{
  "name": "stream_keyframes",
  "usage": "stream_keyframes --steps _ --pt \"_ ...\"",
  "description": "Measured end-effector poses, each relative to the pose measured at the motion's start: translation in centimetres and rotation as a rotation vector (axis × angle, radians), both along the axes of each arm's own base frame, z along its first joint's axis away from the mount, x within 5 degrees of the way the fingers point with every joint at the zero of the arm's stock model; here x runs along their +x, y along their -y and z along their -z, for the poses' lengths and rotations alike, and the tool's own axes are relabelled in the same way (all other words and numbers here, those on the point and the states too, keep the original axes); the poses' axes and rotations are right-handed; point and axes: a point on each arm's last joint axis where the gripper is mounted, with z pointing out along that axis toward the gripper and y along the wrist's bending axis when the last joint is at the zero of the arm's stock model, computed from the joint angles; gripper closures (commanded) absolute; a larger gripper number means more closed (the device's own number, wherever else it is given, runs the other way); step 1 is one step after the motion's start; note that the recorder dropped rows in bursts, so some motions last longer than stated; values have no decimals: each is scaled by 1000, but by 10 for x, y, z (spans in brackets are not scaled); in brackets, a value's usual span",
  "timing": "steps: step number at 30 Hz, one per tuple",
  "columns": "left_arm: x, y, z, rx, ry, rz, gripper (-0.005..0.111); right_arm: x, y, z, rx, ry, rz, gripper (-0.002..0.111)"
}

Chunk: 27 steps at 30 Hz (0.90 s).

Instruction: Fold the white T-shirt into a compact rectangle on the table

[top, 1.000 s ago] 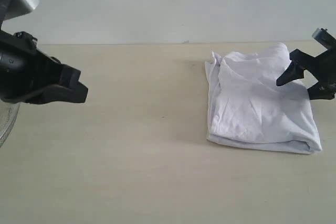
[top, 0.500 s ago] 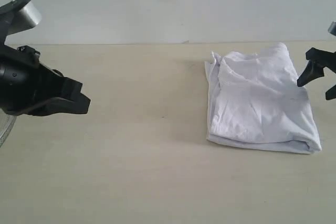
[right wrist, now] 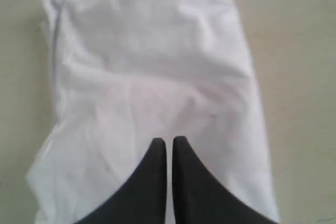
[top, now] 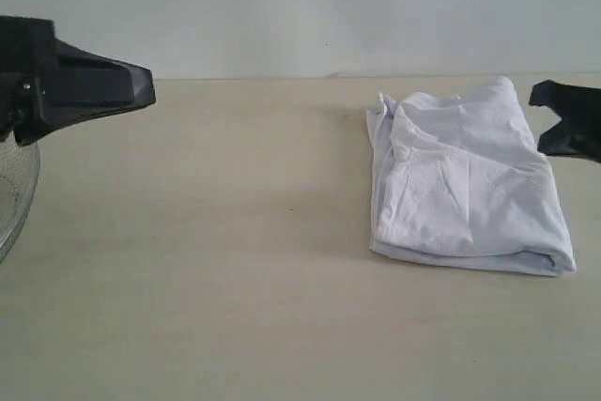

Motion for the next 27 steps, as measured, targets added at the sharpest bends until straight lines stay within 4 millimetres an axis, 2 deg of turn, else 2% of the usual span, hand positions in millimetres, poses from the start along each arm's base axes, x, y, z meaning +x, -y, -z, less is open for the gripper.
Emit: stream_keyframes --steps 1,3,4,5,7,9,13,19,23,27 --pt "-4 0 1 -25 12 12 102 -5 -12 -3 -5 20 -27 108" --pt "-28 -3 6 -154 34 53 102 -35 -54 -9 -39 66 -96 108" --pt "-35 -5 9 -174 38 56 102 -43 -64 -11 -44 79 -114 108" --pt "-45 -9 17 -193 43 54 102 -60 -82 -14 -59 105 -154 108" --pt "-60 -15 26 -229 47 47 102 -85 -106 -19 -92 163 -226 108" --pt "-76 -20 32 -274 62 46 102 -110 -122 -24 -101 219 -298 108" --pt "-91 -26 40 -304 90 49 102 -142 -136 -19 -97 252 -391 108" --pt "-104 -34 44 -298 186 28 102 -177 -139 -1 -106 260 -472 108" --pt "-109 -37 51 -266 258 33 102 -192 -135 17 -120 221 -493 108" --pt "-110 -37 62 -245 245 29 102 -199 -133 26 -119 188 -509 108"
